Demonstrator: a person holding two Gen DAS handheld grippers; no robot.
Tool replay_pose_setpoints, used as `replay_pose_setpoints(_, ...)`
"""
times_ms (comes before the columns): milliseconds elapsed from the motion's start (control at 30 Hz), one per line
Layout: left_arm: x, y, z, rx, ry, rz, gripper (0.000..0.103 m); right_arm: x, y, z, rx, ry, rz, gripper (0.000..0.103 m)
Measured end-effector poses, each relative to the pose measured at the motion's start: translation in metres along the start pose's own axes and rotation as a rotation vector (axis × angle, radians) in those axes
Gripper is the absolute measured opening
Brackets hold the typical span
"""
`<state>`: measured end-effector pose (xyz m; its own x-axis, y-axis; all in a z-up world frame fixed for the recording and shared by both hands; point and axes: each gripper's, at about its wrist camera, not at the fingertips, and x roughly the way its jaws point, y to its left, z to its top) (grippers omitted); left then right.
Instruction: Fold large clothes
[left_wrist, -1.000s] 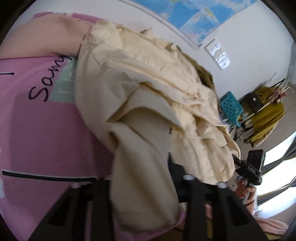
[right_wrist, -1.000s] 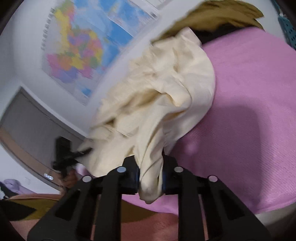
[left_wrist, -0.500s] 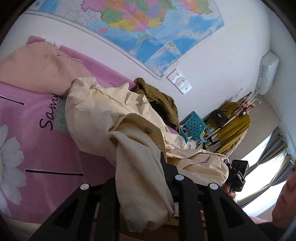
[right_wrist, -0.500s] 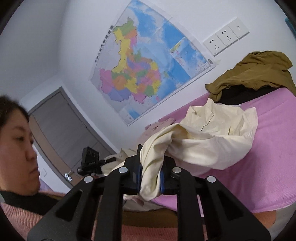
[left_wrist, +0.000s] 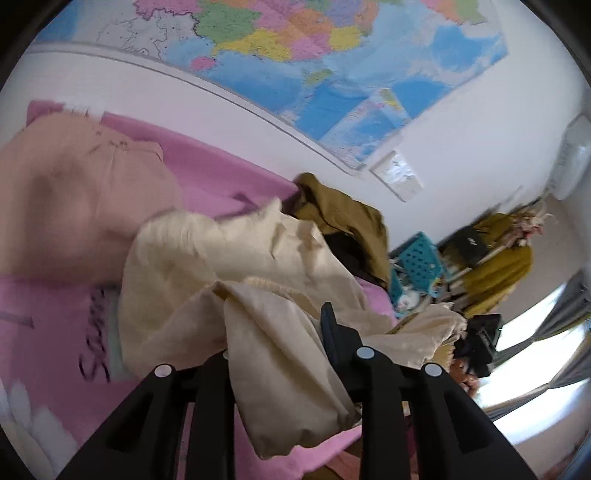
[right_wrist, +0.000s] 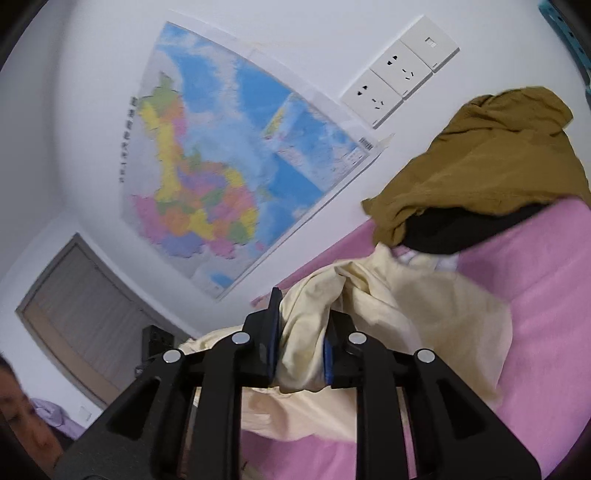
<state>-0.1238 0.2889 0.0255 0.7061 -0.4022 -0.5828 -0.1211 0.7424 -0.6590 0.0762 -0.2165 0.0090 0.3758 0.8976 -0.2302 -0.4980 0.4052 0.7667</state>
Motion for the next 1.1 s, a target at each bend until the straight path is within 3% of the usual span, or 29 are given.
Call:
replay_pose_setpoints(333, 0.083, 0.04, 0.086, -0.113, 0.135, 0.113, 0.027, 0.088, -0.073, 0.052, 0.092, 0.076, -0.168, 0.018)
replay_pose_setpoints(567, 0.132, 0.072, 0.113, -0.152, 0.203, 0.186, 0.028, 0.139, -0.117, 0.064, 0.135, 0.138, -0.292, 0.02)
replay_pose_setpoints(667, 0.148, 0.079, 0.12, -0.153, 0.214, 0.204, 0.031, 0.152, -0.129, 0.065, 0.159, 0.155, -0.359, 0.029)
replay_pose_setpoints(767, 0.158, 0.083, 0.121, -0.156, 0.223, 0.216, 0.033, 0.152, -0.121, 0.06, 0.119, 0.145, -0.398, 0.045)
replay_pose_setpoints(833, 0.163, 0.088, 0.122, -0.176, 0.228, 0.194, 0.034, 0.141, -0.104, 0.057, 0.064, 0.096, -0.416, 0.063)
replay_pose_setpoints(900, 0.164, 0.093, 0.122, -0.191, 0.229, 0.17, 0.035, 0.127, -0.081, 0.051, -0.015, 0.024, -0.442, 0.073)
replay_pose_setpoints(967, 0.161, 0.098, 0.123, -0.212, 0.219, 0.137, 0.04, 0.12, -0.054, 0.039, -0.114, -0.006, -0.44, 0.075)
replay_pose_setpoints(1033, 0.159, 0.098, 0.123, -0.229, 0.203, 0.095, 0.049, 0.127, -0.023, 0.019, -0.233, 0.036, -0.381, 0.076)
replay_pose_setpoints(1100, 0.154, 0.097, 0.123, -0.23, 0.175, 0.061, 0.059, 0.149, -0.002, 0.0, -0.327, 0.144, -0.325, 0.077)
